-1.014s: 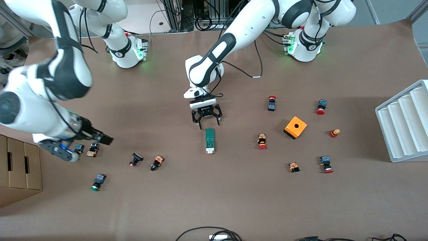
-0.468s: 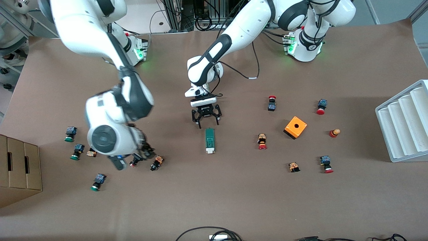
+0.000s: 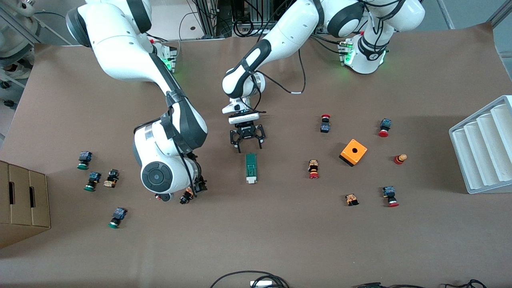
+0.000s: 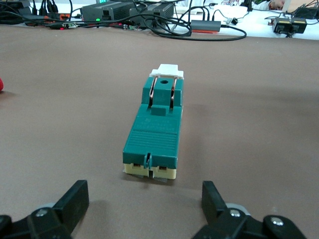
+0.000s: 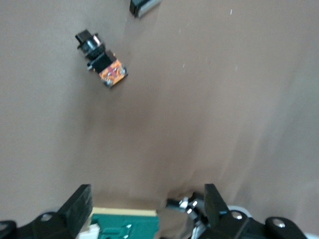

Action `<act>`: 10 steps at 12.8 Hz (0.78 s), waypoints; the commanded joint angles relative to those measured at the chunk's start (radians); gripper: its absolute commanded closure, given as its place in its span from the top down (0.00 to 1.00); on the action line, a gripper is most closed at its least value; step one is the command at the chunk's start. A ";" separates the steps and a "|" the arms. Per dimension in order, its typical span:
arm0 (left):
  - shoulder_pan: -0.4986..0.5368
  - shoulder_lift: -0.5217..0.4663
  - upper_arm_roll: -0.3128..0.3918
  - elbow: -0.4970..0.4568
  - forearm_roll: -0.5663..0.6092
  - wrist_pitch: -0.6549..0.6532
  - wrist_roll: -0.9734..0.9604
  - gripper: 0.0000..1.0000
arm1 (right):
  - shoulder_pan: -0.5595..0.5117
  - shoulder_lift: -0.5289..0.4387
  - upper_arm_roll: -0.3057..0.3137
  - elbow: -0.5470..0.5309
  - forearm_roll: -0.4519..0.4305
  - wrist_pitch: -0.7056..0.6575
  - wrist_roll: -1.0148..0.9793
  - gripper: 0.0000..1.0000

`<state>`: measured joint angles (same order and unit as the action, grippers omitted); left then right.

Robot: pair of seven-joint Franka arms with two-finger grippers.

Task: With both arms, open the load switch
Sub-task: 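Reach the right gripper toward the switch body while the left gripper hovers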

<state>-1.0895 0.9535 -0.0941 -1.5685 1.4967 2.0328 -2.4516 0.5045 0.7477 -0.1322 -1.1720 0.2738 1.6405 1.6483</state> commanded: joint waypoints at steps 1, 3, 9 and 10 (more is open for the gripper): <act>-0.020 0.080 -0.003 0.015 -0.007 0.033 -0.046 1.00 | -0.003 0.110 -0.007 0.155 0.096 -0.013 0.115 1.00; -0.020 0.094 -0.003 0.015 0.016 0.033 -0.049 1.00 | -0.003 0.133 -0.004 0.164 0.136 0.039 0.177 1.00; -0.029 0.119 -0.001 0.024 0.033 0.030 -0.056 1.00 | 0.023 0.239 -0.004 0.232 0.243 0.169 0.367 1.00; -0.029 0.119 -0.001 0.024 0.034 0.027 -0.073 1.00 | 0.041 0.246 -0.004 0.230 0.246 0.197 0.398 1.00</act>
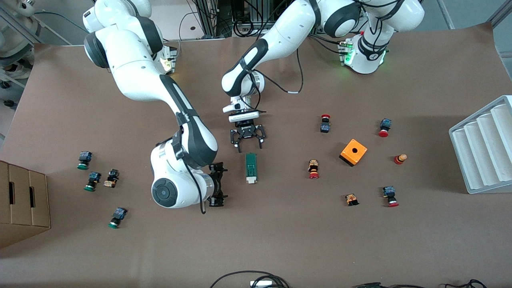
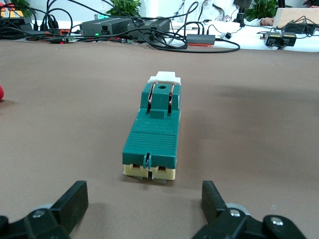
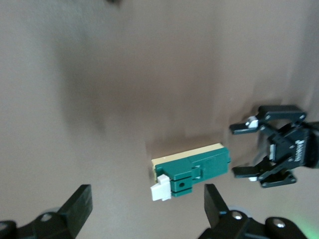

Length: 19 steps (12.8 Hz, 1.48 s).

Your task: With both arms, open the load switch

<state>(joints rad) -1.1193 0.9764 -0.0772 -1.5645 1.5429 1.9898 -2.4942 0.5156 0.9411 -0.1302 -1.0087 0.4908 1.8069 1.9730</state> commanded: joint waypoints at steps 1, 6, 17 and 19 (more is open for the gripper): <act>0.000 0.097 -0.018 0.020 -0.010 0.070 -0.043 1.00 | 0.052 0.059 -0.011 0.067 0.032 0.046 0.095 1.00; 0.000 0.100 -0.018 0.021 -0.009 0.070 -0.045 1.00 | 0.104 0.110 -0.014 0.064 0.055 0.124 0.208 0.97; 0.000 0.099 -0.018 0.021 -0.009 0.070 -0.045 1.00 | 0.118 0.142 -0.016 0.064 0.078 0.190 0.265 0.62; 0.000 0.099 -0.018 0.021 -0.009 0.070 -0.045 1.00 | 0.118 0.142 -0.016 0.064 0.078 0.190 0.270 0.62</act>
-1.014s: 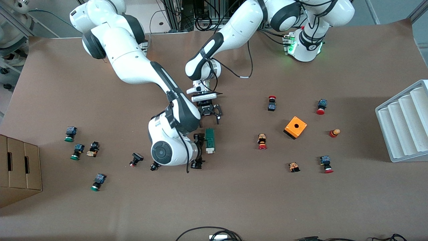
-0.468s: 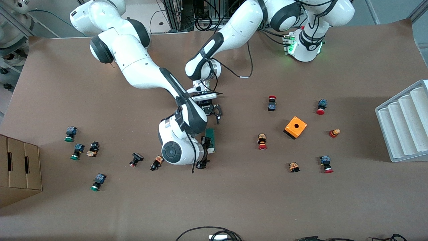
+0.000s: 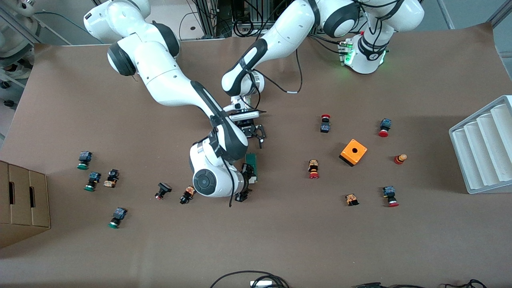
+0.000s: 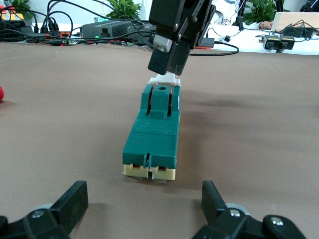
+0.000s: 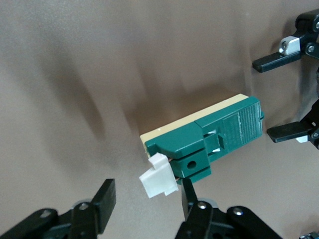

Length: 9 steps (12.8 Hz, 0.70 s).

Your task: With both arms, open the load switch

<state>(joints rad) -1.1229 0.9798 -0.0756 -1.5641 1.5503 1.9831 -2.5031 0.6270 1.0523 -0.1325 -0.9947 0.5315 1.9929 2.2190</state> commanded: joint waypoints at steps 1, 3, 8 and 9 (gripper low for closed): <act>0.003 0.097 -0.020 0.021 -0.016 0.077 -0.036 1.00 | 0.010 0.031 -0.013 0.050 0.038 0.003 0.024 0.62; 0.005 0.097 -0.020 0.021 -0.016 0.077 -0.034 1.00 | 0.013 0.031 -0.013 0.050 0.038 0.003 0.028 0.59; 0.003 0.097 -0.020 0.021 -0.016 0.077 -0.036 1.00 | 0.019 0.031 -0.015 0.047 0.038 0.006 0.034 0.53; 0.003 0.097 -0.020 0.021 -0.016 0.077 -0.036 1.00 | 0.019 0.031 -0.015 0.045 0.038 0.006 0.034 0.53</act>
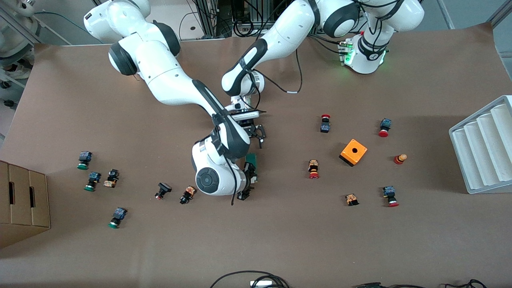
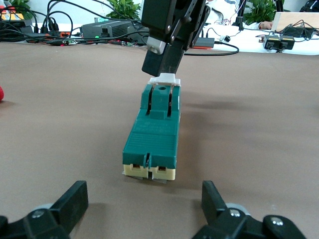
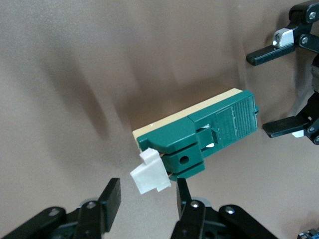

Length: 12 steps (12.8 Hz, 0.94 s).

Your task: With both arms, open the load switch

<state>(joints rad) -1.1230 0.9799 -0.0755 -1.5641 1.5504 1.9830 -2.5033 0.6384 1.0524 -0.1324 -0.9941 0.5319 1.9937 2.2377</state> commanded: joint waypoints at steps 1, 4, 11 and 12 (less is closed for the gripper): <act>0.003 0.097 -0.020 0.019 -0.016 0.077 -0.034 1.00 | 0.007 0.031 -0.015 0.043 0.037 0.005 0.016 0.53; 0.003 0.097 -0.020 0.019 -0.016 0.076 -0.034 1.00 | 0.007 0.031 -0.015 0.035 0.036 0.004 0.017 0.53; 0.003 0.097 -0.020 0.021 -0.016 0.077 -0.035 1.00 | 0.007 0.023 -0.013 0.019 0.036 -0.004 0.016 0.44; 0.003 0.097 -0.020 0.021 -0.016 0.077 -0.035 1.00 | 0.007 0.020 -0.013 0.019 0.036 -0.006 0.016 0.43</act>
<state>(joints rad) -1.1231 0.9800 -0.0755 -1.5641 1.5506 1.9828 -2.5034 0.6387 1.0619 -0.1325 -0.9944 0.5332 1.9928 2.2442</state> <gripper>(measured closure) 0.000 0.559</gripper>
